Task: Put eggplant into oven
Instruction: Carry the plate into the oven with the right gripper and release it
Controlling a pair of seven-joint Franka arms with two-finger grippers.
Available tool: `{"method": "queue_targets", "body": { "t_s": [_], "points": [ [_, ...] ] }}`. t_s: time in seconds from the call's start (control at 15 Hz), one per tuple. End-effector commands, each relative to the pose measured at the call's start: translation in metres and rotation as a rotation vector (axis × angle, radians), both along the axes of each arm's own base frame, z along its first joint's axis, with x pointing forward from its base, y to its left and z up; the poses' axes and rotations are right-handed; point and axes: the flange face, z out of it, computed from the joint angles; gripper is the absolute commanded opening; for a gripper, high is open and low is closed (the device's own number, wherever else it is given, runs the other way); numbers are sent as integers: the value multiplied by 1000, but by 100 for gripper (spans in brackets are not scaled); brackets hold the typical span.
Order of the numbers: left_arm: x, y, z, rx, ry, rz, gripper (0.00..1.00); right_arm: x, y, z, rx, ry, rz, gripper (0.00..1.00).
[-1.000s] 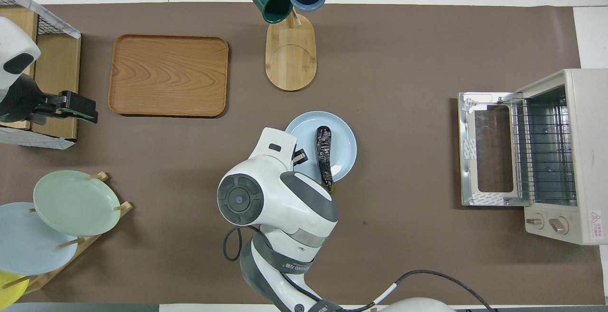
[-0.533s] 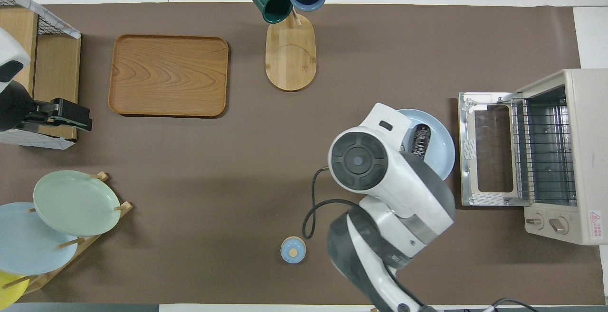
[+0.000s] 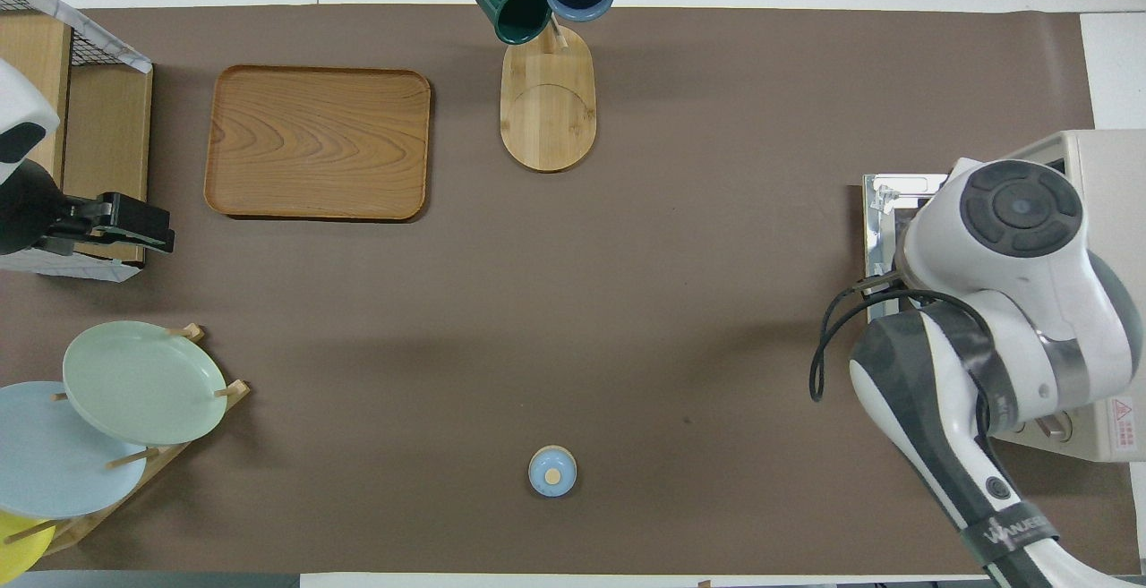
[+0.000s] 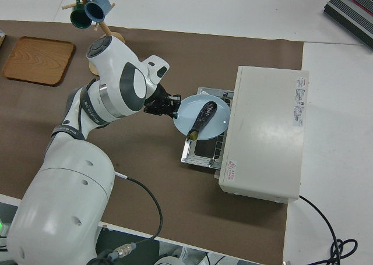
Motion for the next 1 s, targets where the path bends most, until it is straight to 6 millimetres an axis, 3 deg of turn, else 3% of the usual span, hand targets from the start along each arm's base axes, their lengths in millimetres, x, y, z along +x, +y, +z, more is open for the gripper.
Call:
{"method": "queue_targets", "body": {
  "t_s": [0.0, 0.33, 0.53, 0.67, 0.93],
  "points": [
    [-7, 1, 6, 26, -18, -2, 100, -12, -35, 2, 13, 18, 38, 0],
    [-7, 0, 9, 24, -25, -2, 100, -33, -71, -32, 78, -19, 76, 0],
    [-13, -4, 19, 24, -33, -7, 100, -38, -77, -35, 81, -11, 75, 0],
    [-16, -4, 22, 25, -34, -7, 100, -40, -95, -35, 84, -3, 82, 0],
    [-22, -5, 29, 27, -36, -10, 100, -34, -88, -26, 84, 11, 96, 40]
  ]
}}
